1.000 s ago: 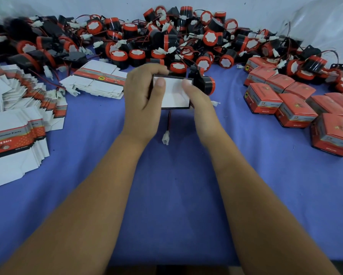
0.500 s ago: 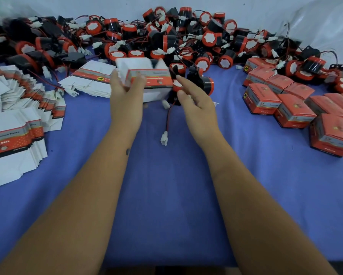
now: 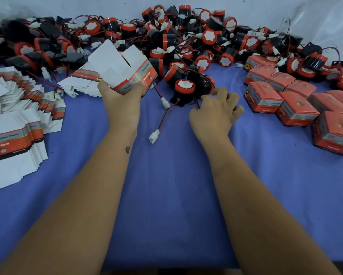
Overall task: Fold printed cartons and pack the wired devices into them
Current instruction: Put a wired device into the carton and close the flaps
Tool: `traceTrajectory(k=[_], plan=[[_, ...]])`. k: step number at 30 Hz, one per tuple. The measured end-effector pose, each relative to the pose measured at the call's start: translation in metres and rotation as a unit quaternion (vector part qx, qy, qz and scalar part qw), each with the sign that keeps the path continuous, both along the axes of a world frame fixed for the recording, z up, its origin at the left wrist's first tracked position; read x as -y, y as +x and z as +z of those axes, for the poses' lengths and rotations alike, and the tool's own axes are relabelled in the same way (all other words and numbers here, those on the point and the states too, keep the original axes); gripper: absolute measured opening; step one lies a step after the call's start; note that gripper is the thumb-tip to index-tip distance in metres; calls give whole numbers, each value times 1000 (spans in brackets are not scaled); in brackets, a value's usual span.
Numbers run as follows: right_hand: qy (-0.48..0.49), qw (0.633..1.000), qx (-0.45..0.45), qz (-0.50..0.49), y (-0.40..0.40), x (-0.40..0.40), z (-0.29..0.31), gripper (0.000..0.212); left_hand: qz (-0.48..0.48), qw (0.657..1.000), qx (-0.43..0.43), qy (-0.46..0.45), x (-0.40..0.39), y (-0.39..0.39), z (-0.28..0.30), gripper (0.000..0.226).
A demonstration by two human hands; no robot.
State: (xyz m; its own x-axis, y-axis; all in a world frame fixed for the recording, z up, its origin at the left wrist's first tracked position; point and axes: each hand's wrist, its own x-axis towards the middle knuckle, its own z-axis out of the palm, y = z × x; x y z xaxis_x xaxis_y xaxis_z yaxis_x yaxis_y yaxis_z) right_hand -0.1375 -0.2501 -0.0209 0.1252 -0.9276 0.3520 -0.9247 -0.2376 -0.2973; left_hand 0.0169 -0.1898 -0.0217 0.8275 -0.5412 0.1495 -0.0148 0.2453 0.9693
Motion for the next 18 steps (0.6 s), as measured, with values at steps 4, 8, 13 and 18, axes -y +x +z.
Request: traceTrajectory(k=[4, 8, 13, 18], plan=[[-7, 994, 47, 97, 10, -1, 6, 20, -13, 999, 31, 16, 4, 0, -2, 65], [53, 983, 98, 143, 24, 4, 9, 33, -9, 997, 65, 32, 5, 0, -4, 68], [96, 983, 116, 101, 37, 28, 16, 43, -22, 995, 86, 45, 6, 1, -5, 62], [61, 994, 83, 21, 50, 35, 7, 58, -35, 991, 114, 62, 9, -2, -7, 56]])
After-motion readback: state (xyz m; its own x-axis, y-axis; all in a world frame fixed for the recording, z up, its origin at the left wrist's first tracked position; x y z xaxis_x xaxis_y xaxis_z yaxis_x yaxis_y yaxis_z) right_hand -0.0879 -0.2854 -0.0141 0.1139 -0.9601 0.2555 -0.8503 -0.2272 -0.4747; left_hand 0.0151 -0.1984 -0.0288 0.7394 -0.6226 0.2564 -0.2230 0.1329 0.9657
